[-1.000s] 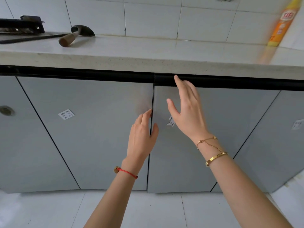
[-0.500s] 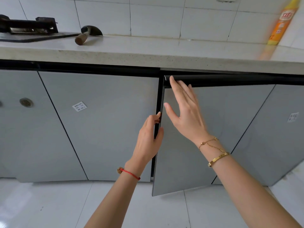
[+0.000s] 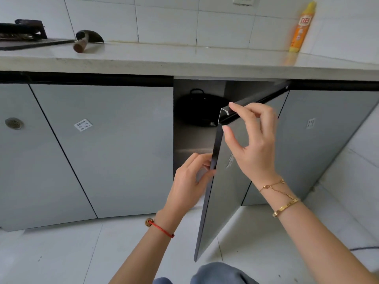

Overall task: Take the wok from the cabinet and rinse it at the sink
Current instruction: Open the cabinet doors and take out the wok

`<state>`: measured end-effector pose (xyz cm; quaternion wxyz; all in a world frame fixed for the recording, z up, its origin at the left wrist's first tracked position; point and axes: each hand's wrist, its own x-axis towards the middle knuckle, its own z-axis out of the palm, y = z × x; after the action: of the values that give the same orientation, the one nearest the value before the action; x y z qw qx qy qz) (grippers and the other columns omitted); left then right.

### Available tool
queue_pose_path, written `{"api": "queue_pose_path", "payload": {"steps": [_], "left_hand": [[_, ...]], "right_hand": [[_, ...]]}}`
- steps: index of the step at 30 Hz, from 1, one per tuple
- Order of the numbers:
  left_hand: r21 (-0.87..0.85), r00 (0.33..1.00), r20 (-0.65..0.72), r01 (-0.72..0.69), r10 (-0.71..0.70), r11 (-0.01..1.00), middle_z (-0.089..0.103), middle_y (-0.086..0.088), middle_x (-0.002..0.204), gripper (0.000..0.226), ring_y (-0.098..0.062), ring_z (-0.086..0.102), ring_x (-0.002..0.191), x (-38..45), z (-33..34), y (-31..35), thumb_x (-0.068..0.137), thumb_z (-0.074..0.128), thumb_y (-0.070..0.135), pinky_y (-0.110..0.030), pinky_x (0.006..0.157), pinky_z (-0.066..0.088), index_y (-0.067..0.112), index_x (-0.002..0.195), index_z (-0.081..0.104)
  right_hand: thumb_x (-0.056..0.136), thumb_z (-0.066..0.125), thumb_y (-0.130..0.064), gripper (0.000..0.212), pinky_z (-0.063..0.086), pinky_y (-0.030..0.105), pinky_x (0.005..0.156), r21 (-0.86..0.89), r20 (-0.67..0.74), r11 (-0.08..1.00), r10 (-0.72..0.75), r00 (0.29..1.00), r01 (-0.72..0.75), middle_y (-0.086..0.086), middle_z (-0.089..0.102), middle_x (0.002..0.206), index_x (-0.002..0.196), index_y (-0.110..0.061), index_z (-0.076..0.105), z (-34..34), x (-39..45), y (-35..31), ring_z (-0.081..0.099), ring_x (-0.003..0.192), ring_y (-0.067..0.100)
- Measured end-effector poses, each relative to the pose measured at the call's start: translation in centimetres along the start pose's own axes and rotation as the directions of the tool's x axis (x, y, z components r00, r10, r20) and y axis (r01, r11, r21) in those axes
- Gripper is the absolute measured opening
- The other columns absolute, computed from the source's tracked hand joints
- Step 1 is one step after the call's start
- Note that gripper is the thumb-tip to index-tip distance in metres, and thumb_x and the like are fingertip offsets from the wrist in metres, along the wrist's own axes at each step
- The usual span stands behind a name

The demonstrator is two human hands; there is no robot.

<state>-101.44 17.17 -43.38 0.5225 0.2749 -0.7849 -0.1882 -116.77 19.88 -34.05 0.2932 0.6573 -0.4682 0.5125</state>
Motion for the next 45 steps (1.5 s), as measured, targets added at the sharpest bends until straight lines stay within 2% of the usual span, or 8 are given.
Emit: {"api": "queue_pose_path", "payload": {"steps": [5, 8, 12, 16, 22, 26, 35, 45], "left_hand": [[-0.055, 0.991, 0.112, -0.07, 0.075, 0.996, 0.063, 0.005, 0.1, 0.031, -0.006, 0.061, 0.091, -1.2, 1.7, 2.2, 0.087, 0.073, 0.012, -0.018, 0.087, 0.05, 0.013, 0.116, 0.061], [-0.071, 0.983, 0.136, -0.117, 0.126, 0.991, 0.062, 0.006, 0.12, 0.035, -0.008, 0.061, 0.108, -1.6, 3.1, 3.5, 0.086, 0.076, 0.016, -0.015, 0.097, 0.046, 0.014, 0.116, 0.059], [-0.141, 0.951, 0.213, -0.197, 0.224, 0.97, 0.05, 0.006, 0.146, 0.045, -0.006, 0.05, 0.132, -1.8, 6.0, 5.8, 0.087, 0.075, 0.023, -0.024, 0.108, 0.043, 0.013, 0.127, 0.057], [-0.179, 0.916, 0.244, -0.28, 0.318, 0.943, 0.037, 0.002, 0.156, 0.052, -0.009, 0.038, 0.142, -1.9, 10.1, 8.3, 0.091, 0.07, 0.027, -0.037, 0.112, 0.042, 0.011, 0.137, 0.053], [-0.257, 0.898, 0.209, -0.332, 0.387, 0.908, 0.035, -0.004, 0.157, 0.041, -0.015, 0.027, 0.148, -1.5, 17.3, 12.9, 0.09, 0.072, 0.018, -0.045, 0.12, 0.027, 0.005, 0.125, 0.058], [-0.281, 0.882, 0.212, -0.358, 0.421, 0.89, 0.035, -0.003, 0.157, 0.037, -0.016, 0.025, 0.149, -0.6, 21.1, 14.8, 0.088, 0.074, 0.017, -0.045, 0.121, 0.025, 0.006, 0.12, 0.059], [-0.095, 0.833, 0.309, -0.453, 0.459, 0.887, 0.034, -0.004, 0.158, 0.044, -0.018, 0.024, 0.15, 1.5, 25.8, 16.6, 0.088, 0.073, 0.021, -0.037, 0.124, 0.016, 0.013, 0.128, 0.059], [-0.066, 0.805, 0.331, -0.501, 0.492, 0.863, 0.03, -0.003, 0.16, 0.055, -0.017, 0.021, 0.15, 1.8, 27.1, 16.3, 0.091, 0.07, 0.024, -0.038, 0.123, 0.02, 0.017, 0.14, 0.048]], "right_hand": [[0.089, 0.073, -0.024, 0.046, 0.043, 0.036, 0.104, 0.0, 0.041, 1.0, 0.012, 0.999, -0.012, 0.021, 0.058, 0.12, 0.124, 0.004, 0.061, -4.0, -1.4, 0.6, 0.052, 0.116, 0.03], [0.088, 0.074, -0.02, 0.045, 0.04, 0.038, 0.107, -0.024, 0.032, 1.0, -0.004, 0.999, 0.005, 0.02, 0.06, 0.121, 0.121, 0.006, 0.06, -6.6, -2.0, 1.3, 0.054, 0.118, 0.032], [0.088, 0.072, -0.019, 0.042, 0.04, 0.039, 0.108, -0.076, 0.015, 0.997, -0.008, 1.0, 0.009, 0.02, 0.062, 0.12, 0.118, 0.008, 0.06, -10.6, -2.9, 2.6, 0.055, 0.117, 0.034], [0.089, 0.068, -0.014, 0.04, 0.042, 0.047, 0.107, -0.153, 0.038, 0.988, 0.036, 0.999, -0.03, 0.015, 0.06, 0.125, 0.122, 0.007, 0.058, -15.1, -4.4, 4.5, 0.053, 0.122, 0.032], [0.089, 0.064, -0.004, 0.038, 0.04, 0.049, 0.109, -0.285, 0.031, 0.953, 0.119, 0.992, -0.106, 0.01, 0.058, 0.128, 0.125, 0.004, 0.057, -21.2, -5.7, 7.8, 0.05, 0.128, 0.031], [0.091, 0.061, -0.01, 0.036, 0.037, 0.043, 0.113, -0.38, 0.051, 0.912, 0.188, 0.981, -0.155, 0.009, 0.059, 0.13, 0.126, -0.003, 0.058, -24.5, -6.0, 10.1, 0.043, 0.136, 0.027], [0.096, 0.051, -0.019, 0.036, 0.031, 0.04, 0.117, -0.5, 0.054, 0.84, 0.274, 0.96, -0.212, -0.005, 0.042, 0.139, 0.131, -0.009, 0.054, -27.7, -6.2, 14.0, 0.033, 0.143, 0.025], [0.097, 0.049, -0.024, 0.037, 0.036, 0.051, 0.113, -0.516, 0.059, 0.825, 0.305, 0.95, -0.233, 0.011, 0.054, 0.138, 0.131, -0.011, 0.053, -28.2, -6.3, 15.3, 0.035, 0.143, 0.029]]}}
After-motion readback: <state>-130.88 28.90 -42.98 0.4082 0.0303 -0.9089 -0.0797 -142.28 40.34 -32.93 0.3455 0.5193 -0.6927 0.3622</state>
